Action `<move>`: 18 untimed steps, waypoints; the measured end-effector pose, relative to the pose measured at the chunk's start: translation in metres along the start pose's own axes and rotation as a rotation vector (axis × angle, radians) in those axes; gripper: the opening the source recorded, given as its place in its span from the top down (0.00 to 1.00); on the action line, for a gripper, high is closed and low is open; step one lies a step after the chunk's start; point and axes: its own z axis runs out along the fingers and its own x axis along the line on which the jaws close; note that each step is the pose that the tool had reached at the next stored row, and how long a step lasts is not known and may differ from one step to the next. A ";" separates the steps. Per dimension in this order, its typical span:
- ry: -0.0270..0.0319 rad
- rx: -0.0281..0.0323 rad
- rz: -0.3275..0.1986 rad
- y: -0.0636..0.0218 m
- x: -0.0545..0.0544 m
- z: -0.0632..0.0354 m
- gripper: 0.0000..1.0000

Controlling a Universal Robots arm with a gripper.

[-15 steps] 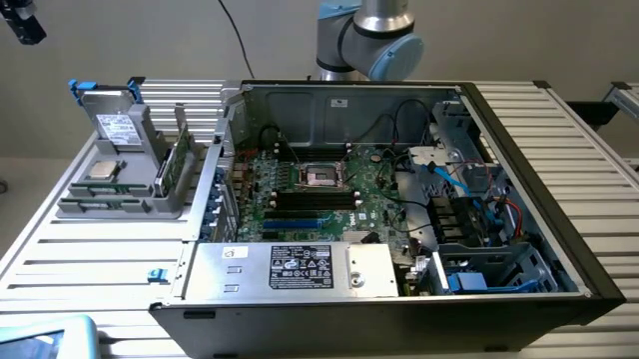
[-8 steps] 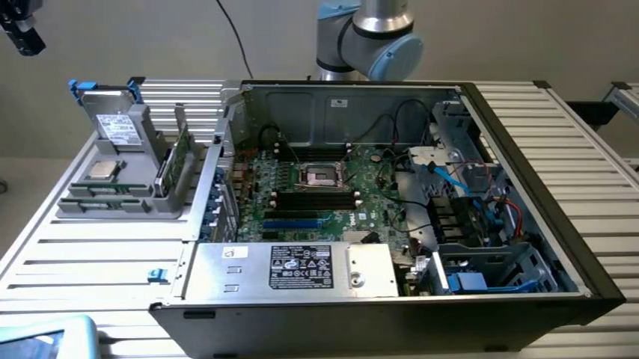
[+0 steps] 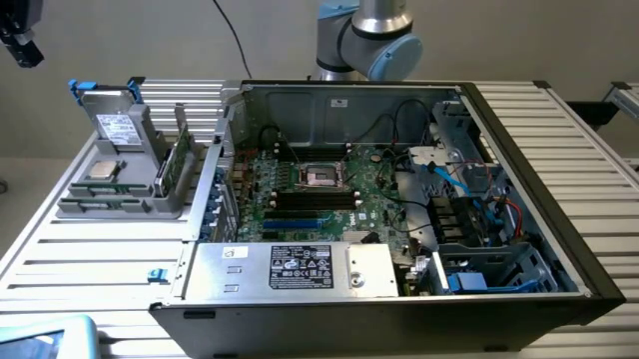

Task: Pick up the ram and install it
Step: 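Reach for the ram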

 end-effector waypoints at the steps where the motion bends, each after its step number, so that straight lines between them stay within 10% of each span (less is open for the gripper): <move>1: -0.0001 -0.0001 0.000 -0.0001 0.001 0.0018 0.89; 18: 0.0000 0.0000 0.000 0.0045 0.011 0.0329 0.89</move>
